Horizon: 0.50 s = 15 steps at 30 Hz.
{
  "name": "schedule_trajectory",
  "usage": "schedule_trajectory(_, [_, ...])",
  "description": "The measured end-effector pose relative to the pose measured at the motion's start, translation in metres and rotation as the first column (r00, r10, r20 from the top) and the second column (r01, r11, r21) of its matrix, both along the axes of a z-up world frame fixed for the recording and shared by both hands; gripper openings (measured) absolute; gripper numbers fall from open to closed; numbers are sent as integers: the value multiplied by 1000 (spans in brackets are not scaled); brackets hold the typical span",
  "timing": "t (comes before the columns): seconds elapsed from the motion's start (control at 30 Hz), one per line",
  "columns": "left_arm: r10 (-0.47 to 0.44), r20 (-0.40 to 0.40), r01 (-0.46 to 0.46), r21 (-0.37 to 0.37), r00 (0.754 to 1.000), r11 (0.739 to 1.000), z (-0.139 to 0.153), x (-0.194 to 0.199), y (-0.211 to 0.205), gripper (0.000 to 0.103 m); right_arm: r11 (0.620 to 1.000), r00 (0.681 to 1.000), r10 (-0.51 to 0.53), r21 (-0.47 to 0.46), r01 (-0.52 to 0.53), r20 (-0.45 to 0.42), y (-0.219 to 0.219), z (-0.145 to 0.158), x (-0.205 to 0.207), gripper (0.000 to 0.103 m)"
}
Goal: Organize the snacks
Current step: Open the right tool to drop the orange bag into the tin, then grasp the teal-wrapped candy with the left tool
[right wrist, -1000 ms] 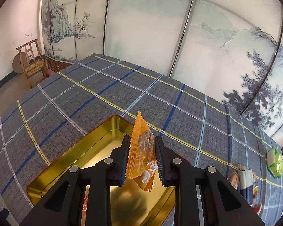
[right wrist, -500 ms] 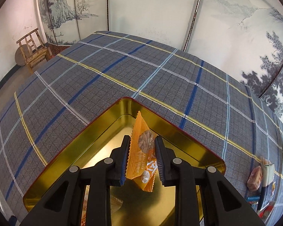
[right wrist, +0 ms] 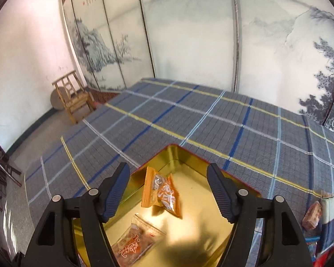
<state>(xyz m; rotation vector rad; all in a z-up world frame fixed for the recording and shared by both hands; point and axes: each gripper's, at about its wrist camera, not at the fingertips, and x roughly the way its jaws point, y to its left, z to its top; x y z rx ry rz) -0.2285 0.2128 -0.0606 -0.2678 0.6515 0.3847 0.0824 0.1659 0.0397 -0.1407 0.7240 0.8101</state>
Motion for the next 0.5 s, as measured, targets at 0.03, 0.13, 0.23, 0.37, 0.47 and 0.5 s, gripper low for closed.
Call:
schedule_trajectory(0.03, [-11,3,11,5,1000,1000,2,2,-4,79,999,999,-30,26,29,22,-20,5,-1,80])
schedule_trajectory(0.13, [-63,11,63,20,998,998,8,11,-17,79,988,988,-142,75,137,62,-90,9,4,83])
schedule_trajectory(0.23, [-125,20,124,29,992,992,16,25,-33,79,952,946,-305,68,299,112,-173,4,11,85])
schedule_trajectory(0.37, [-229,27,229,27,973,973,29,51,-63,80,855,851,-518,76,512,84,-295,-13,31,92])
schedule_trajectory(0.47, [-305,21,305,16,952,952,37,79,-89,80,778,779,-627,79,624,21,-375,-35,41,92])
schedule_trajectory(0.5, [-331,15,331,5,943,944,39,88,-98,80,762,766,-643,89,642,-19,-399,-43,44,92])
